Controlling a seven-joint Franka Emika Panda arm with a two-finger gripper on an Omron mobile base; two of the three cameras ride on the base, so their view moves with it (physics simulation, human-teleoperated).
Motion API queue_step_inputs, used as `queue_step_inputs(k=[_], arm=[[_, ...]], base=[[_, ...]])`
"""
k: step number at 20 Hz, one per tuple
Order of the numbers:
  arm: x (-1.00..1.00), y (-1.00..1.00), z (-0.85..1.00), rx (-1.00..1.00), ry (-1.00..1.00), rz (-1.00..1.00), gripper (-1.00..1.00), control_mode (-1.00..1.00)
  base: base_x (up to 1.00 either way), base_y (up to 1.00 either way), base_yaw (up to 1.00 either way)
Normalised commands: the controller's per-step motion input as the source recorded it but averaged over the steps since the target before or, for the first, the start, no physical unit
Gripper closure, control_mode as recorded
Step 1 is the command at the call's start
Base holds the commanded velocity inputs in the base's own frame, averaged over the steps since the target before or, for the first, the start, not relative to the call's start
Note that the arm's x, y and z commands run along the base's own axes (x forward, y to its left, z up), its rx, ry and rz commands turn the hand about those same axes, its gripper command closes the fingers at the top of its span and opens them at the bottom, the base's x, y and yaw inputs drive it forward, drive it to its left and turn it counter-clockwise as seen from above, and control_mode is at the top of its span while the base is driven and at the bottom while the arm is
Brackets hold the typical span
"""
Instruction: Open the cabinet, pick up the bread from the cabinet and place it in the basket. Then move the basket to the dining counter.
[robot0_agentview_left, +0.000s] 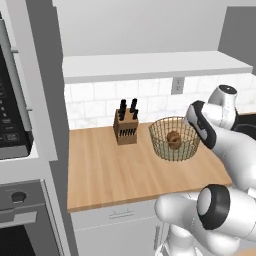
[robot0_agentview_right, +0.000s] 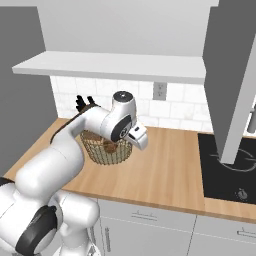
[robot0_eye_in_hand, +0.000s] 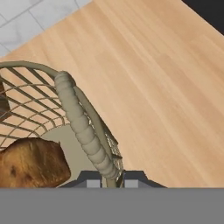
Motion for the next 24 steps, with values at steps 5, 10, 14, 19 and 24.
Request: queue_step_inputs(k=[5, 10, 14, 19, 24], arm=[[-0.08, 0.28, 0.11, 0.00, 0.00, 0.00, 1.00, -1.00], [-0.02, 0.03, 0.03, 0.00, 0.00, 0.00, 1.00, -1.00], [-0.02, 0.02, 0.02, 0.00, 0.00, 0.00, 1.00, -1.00], [-0.04, 0.03, 0.25, 0.00, 0.00, 0.01, 1.00, -1.00], [0.00, 0.26, 0.28, 0.00, -0.02, 0.00, 1.00, -1.00]], base=[[0.00, 0.00, 0.00], [0.00, 0.00, 0.00], [0.00, 0.00, 0.00], [0.00, 0.00, 0.00], [0.00, 0.00, 0.00]])
